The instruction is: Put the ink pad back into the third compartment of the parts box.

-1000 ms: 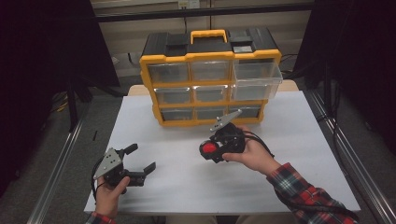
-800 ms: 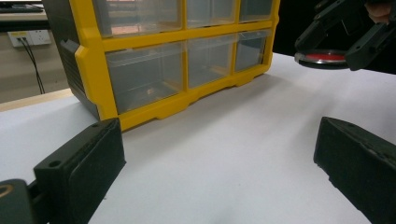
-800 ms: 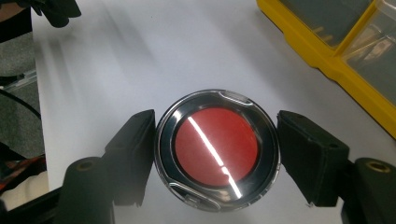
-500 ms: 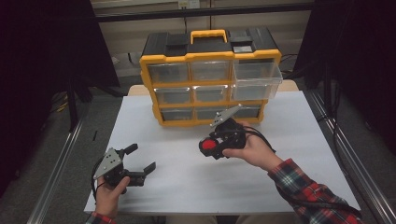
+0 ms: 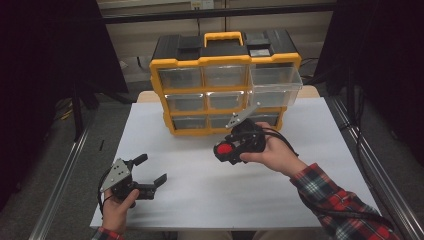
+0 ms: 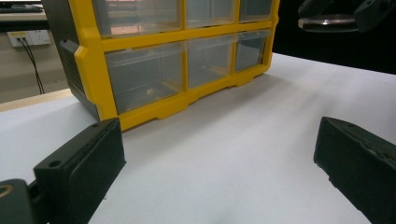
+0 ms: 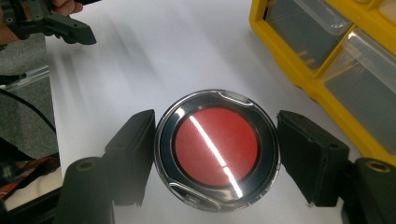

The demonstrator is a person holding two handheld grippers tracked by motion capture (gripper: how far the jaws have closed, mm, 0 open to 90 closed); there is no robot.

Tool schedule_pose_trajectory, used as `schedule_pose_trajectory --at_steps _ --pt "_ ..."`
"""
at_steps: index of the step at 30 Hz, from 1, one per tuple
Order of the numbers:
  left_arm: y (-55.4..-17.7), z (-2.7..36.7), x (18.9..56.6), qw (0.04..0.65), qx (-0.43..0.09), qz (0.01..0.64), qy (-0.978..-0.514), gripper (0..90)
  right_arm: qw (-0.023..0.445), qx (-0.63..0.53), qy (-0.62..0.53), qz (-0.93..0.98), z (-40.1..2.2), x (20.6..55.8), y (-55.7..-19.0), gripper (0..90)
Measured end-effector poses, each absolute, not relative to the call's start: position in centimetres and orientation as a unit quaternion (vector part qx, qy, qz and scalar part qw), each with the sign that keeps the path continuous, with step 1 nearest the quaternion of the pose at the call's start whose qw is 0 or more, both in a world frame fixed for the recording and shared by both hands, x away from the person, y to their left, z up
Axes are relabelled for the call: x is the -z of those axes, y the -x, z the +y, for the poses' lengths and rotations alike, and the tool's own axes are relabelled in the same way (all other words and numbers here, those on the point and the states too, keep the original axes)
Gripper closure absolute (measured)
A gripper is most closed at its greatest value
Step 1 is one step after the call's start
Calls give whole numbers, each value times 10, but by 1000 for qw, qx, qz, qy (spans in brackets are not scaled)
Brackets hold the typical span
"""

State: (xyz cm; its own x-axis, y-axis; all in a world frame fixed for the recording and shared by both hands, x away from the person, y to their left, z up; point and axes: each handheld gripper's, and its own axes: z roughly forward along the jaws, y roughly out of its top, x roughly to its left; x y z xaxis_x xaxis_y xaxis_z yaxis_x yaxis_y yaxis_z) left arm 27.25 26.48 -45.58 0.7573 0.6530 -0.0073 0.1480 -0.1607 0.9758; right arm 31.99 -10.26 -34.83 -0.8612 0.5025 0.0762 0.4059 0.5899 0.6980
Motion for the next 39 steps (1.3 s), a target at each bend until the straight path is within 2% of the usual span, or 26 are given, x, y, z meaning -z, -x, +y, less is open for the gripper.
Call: schedule_pose_trajectory --at_steps 16,39 --pt "-272 265 456 582 -216 270 -736 20 74 -370 -250 892 -108 315 -324 303" --pt "-274 266 456 588 -212 266 -734 19 78 -366 -245 895 -111 289 -327 302"
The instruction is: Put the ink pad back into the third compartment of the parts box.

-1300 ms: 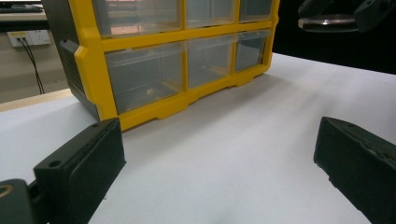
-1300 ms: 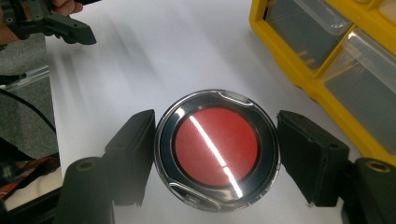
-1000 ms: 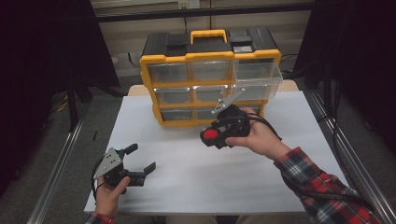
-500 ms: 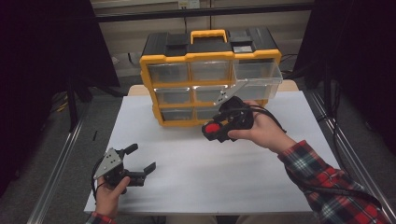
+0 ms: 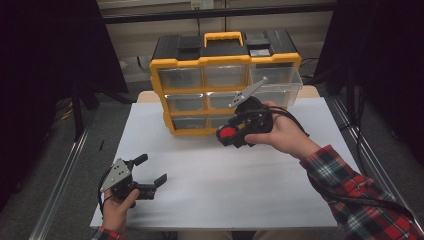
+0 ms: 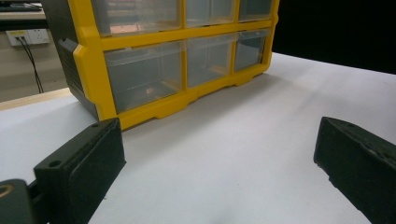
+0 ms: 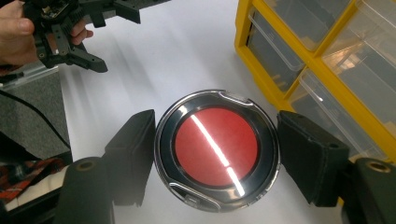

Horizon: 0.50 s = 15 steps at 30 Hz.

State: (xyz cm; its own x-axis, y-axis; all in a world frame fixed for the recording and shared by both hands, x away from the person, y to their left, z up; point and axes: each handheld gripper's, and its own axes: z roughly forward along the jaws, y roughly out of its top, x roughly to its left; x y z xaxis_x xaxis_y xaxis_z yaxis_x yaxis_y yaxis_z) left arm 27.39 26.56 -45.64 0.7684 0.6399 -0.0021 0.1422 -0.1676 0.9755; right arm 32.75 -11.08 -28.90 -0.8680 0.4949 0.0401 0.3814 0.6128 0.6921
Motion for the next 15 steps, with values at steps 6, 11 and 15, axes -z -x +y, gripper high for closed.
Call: schedule_pose_trajectory --at_steps 6,11,15 --pt "-272 264 456 587 -218 281 -728 20 76 -366 -244 895 -111 281 -329 302" --pt "-273 265 457 590 -209 269 -732 20 80 -365 -241 896 -112 275 -330 302" --pt "-274 265 457 589 -211 267 -733 20 79 -367 -241 895 -113 270 -331 302"
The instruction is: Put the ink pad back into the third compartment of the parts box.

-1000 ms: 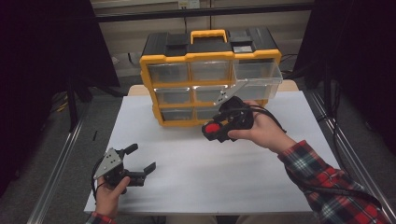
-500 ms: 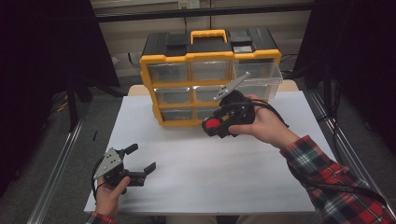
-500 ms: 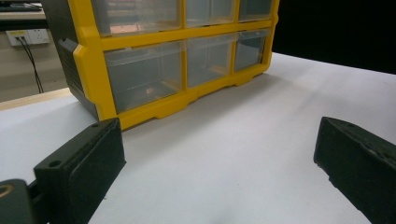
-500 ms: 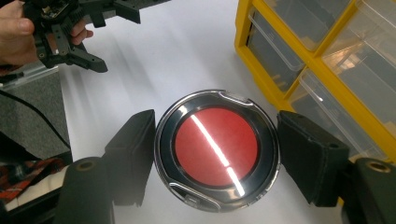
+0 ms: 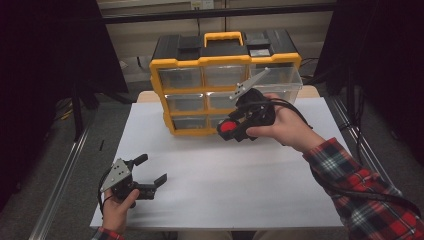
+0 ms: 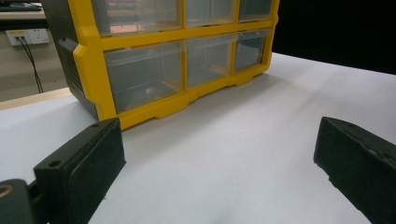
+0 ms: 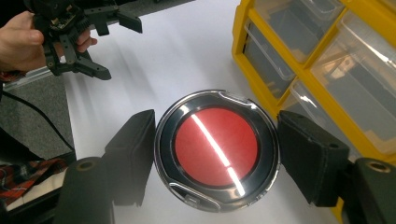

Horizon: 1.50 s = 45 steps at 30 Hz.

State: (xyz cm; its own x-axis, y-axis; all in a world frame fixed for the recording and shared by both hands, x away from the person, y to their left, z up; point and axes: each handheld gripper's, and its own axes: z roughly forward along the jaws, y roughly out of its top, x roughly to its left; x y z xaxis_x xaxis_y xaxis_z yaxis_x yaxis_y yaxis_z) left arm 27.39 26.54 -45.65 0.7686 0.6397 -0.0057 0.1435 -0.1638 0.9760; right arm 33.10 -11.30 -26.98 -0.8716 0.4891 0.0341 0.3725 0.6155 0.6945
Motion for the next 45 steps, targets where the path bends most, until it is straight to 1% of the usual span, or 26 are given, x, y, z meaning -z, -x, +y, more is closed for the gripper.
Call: schedule_pose_trajectory --at_steps 18,28,45 --pt "-273 265 457 589 -210 275 -730 20 87 -355 -232 901 -112 243 -334 302" --pt "-273 264 457 591 -210 276 -728 20 78 -353 -234 902 -117 226 -338 302" --pt "-273 264 457 591 -208 279 -727 20 91 -356 -260 893 -132 202 -350 302"
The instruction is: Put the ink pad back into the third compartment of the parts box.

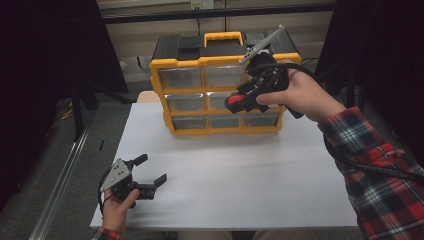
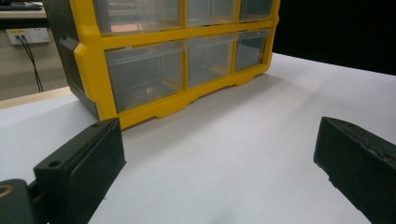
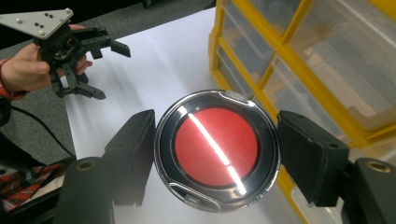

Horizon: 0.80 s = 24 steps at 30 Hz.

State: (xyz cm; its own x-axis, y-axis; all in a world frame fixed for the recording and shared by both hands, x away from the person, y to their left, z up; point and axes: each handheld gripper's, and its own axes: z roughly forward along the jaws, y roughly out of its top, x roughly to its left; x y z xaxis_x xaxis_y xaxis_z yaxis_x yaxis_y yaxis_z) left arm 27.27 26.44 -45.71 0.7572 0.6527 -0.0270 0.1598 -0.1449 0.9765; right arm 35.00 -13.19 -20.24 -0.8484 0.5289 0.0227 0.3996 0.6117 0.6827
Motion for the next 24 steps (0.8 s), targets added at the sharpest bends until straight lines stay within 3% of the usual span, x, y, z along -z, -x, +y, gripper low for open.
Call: schedule_pose_trajectory --at_steps 24 --pt "-273 266 457 591 -213 276 -728 20 105 -342 -278 891 -145 186 -362 302"
